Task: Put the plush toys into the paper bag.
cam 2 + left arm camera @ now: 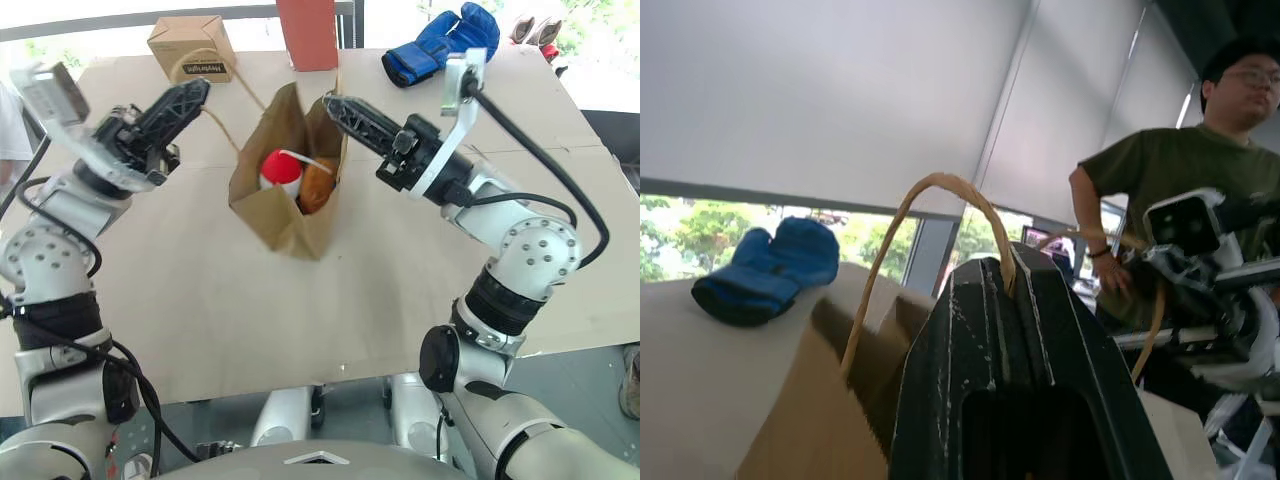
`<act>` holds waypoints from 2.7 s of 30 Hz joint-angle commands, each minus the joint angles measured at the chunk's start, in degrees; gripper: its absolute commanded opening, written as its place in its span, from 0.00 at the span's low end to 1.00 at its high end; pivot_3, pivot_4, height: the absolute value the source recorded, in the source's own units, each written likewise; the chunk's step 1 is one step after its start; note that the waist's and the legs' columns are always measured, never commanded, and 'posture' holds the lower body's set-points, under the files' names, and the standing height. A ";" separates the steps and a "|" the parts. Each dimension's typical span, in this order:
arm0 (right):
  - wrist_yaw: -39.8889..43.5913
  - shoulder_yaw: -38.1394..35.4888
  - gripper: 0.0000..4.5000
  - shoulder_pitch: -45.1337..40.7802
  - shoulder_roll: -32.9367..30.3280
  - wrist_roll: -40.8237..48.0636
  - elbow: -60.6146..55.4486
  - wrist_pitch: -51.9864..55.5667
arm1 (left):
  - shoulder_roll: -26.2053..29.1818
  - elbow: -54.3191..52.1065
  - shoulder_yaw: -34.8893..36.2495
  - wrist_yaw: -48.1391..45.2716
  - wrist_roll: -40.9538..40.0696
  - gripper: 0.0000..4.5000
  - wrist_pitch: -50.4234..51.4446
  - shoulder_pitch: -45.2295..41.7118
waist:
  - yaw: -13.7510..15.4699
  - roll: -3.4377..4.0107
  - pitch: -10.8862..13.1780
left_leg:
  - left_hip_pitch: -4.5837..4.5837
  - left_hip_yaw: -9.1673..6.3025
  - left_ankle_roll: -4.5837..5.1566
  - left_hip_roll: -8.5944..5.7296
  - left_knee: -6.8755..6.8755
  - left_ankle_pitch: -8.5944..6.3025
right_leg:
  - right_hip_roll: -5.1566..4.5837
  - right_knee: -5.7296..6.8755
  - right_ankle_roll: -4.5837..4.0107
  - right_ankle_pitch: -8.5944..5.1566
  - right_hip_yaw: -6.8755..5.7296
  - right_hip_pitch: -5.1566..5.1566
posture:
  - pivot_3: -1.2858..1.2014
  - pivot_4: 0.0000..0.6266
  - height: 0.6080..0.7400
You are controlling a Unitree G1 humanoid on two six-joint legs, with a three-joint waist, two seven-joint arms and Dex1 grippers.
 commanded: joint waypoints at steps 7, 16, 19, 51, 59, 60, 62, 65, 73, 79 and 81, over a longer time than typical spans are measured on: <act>-5.46 8.83 0.00 6.38 -9.12 -1.13 -3.87 -5.46 | 3.91 12.47 -7.97 -7.14 16.76 0.95 -4.32 -5.71 | -0.91 -0.01 -0.01 | -0.08 0.16 0.00 -0.01 -0.03 0.00 | -0.03 -0.05 0.03 0.01 0.16 -0.11 | 0.52 0.24 1.00; 2.00 8.62 0.59 9.20 -29.50 6.58 -8.36 -3.63 | 3.52 -9.99 -1.96 -3.91 8.34 1.00 4.91 12.78 | -0.86 0.00 0.00 | -0.12 0.11 0.01 0.08 -0.17 -0.01 | -0.07 -0.07 -0.01 -0.02 0.06 -0.19 | 0.52 0.24 1.00; 3.74 8.27 0.59 11.63 -36.52 9.54 -8.89 -2.31 | 1.30 -16.18 -4.12 -1.86 9.49 1.00 4.07 17.08 | -0.61 -0.01 0.00 | -0.10 0.13 0.01 0.04 -0.13 -0.01 | -0.12 -0.13 -0.17 -0.12 0.07 -0.12 | 0.52 0.24 1.00; 13.61 46.07 0.02 8.36 -13.96 -36.78 28.95 -51.39 | -17.18 -20.03 -19.63 28.49 38.32 1.00 -6.45 16.68 | -0.53 -0.08 -0.02 | 0.01 0.13 0.01 -0.10 0.01 0.00 | 0.03 0.06 0.03 0.00 0.37 -0.12 | 0.52 0.24 1.00; 17.13 45.88 0.02 16.00 -18.00 -34.79 14.28 -46.71 | -21.58 -16.04 -22.81 32.25 44.25 1.00 -8.39 14.18 | 0.28 -0.08 -0.02 | 0.00 0.14 0.01 -0.11 0.01 0.00 | 0.03 0.06 0.03 0.01 0.37 -0.13 | 0.52 0.24 1.00; 17.43 45.66 0.02 17.07 -18.83 -34.37 11.63 -46.08 | -21.97 -16.02 -23.22 32.14 44.57 1.00 -8.54 14.09 | 0.33 -0.08 -0.02 | 0.00 0.14 0.01 -0.11 0.01 0.00 | 0.03 0.06 0.03 0.01 0.38 -0.12 | 0.52 0.24 1.00; 17.94 45.30 0.02 18.68 -20.41 -33.80 7.66 -44.94 | -22.23 -16.44 -23.61 31.30 44.62 1.00 -8.60 14.33 | 0.33 -0.08 -0.03 | 0.01 0.14 0.01 -0.11 0.02 0.00 | 0.03 0.06 0.03 0.01 0.38 -0.12 | 0.52 0.24 1.00; 17.97 43.40 0.02 21.38 -23.79 -32.70 1.54 -42.39 | -21.77 -18.31 -23.35 29.33 43.04 1.00 -8.05 15.65 | 0.25 -0.08 -0.03 | 0.04 0.14 0.01 -0.11 0.03 0.00 | 0.03 0.09 0.03 0.00 0.38 -0.12 | 0.52 0.24 1.00; 7.08 36.63 0.02 18.30 -28.67 -40.12 4.68 -37.45 | -19.15 -16.96 -21.95 25.48 42.36 1.00 -8.82 15.16 | 0.26 -0.08 -0.03 | 0.06 0.14 0.01 -0.11 0.13 0.00 | 0.03 0.13 -0.11 -0.08 0.39 -0.11 | 0.52 0.24 1.00; 4.73 39.99 0.02 8.55 -21.34 -45.28 21.59 -46.36 | -20.05 -13.49 -23.26 25.77 44.62 1.00 -10.31 11.45 | 0.18 -0.08 -0.03 | 0.06 0.13 0.01 -0.12 0.14 0.00 | 0.07 0.14 0.02 0.01 0.43 -0.10 | 0.52 0.24 1.00; 6.45 40.45 0.02 5.80 -18.11 -44.88 27.32 -50.93 | -20.13 -12.67 -23.71 26.00 45.50 1.00 -10.72 10.24 | 0.20 -0.08 -0.03 | 0.05 0.14 0.01 -0.12 0.13 0.00 | 0.07 0.13 0.02 0.01 0.44 -0.11 | 0.52 0.24 1.00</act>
